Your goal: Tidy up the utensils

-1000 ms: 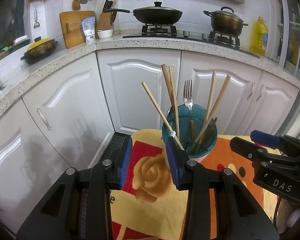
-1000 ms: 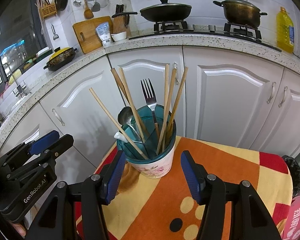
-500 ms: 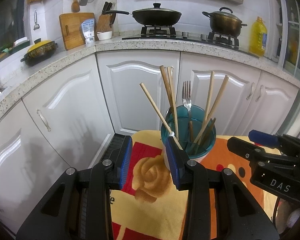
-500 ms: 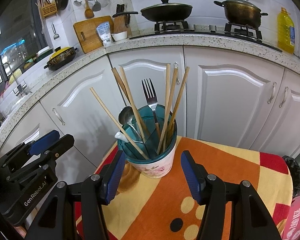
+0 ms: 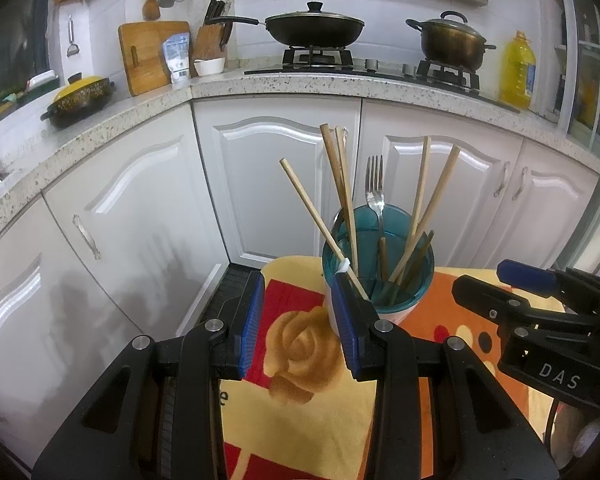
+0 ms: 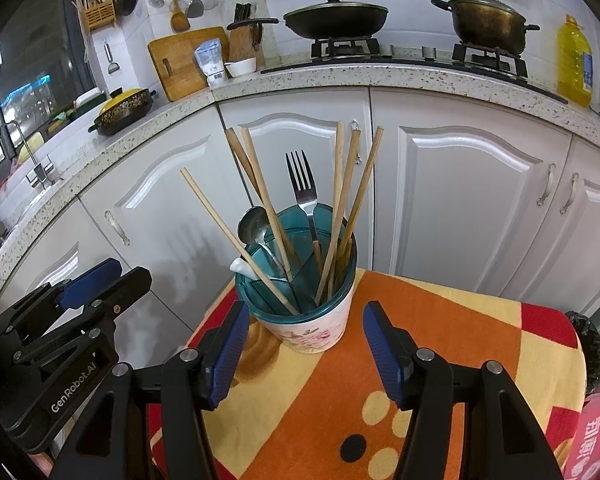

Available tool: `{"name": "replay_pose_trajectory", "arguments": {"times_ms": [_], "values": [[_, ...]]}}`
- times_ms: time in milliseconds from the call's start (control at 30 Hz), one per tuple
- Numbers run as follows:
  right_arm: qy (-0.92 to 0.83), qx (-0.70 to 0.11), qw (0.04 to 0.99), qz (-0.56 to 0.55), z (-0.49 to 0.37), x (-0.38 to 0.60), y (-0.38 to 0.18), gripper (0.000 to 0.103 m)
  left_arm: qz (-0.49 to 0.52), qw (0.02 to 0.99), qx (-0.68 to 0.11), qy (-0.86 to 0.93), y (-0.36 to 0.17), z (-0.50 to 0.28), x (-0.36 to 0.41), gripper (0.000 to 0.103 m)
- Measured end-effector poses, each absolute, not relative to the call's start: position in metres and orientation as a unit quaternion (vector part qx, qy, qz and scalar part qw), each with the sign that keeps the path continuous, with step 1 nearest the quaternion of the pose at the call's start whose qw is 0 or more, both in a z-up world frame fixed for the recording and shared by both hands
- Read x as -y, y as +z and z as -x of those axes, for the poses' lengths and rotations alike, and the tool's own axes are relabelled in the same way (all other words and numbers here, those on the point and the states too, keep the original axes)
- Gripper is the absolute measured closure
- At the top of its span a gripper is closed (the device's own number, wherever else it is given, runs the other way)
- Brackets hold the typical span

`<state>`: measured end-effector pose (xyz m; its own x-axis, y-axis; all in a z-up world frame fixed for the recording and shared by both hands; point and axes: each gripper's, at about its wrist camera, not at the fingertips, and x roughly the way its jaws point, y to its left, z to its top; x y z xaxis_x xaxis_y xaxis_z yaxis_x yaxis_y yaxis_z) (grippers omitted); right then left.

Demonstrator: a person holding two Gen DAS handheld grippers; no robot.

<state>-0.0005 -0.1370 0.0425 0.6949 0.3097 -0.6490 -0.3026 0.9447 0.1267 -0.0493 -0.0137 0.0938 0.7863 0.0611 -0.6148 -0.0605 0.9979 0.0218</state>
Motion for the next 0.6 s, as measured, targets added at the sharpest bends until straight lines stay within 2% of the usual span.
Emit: {"name": "replay_pose_trajectory", "arguments": {"times_ms": [600], "values": [[0.171, -0.357, 0.918, 0.005, -0.0002, 0.1283, 0.0417, 0.045, 0.001, 0.946, -0.323, 0.032, 0.0954, 0.0478, 0.0116, 0.069]]}}
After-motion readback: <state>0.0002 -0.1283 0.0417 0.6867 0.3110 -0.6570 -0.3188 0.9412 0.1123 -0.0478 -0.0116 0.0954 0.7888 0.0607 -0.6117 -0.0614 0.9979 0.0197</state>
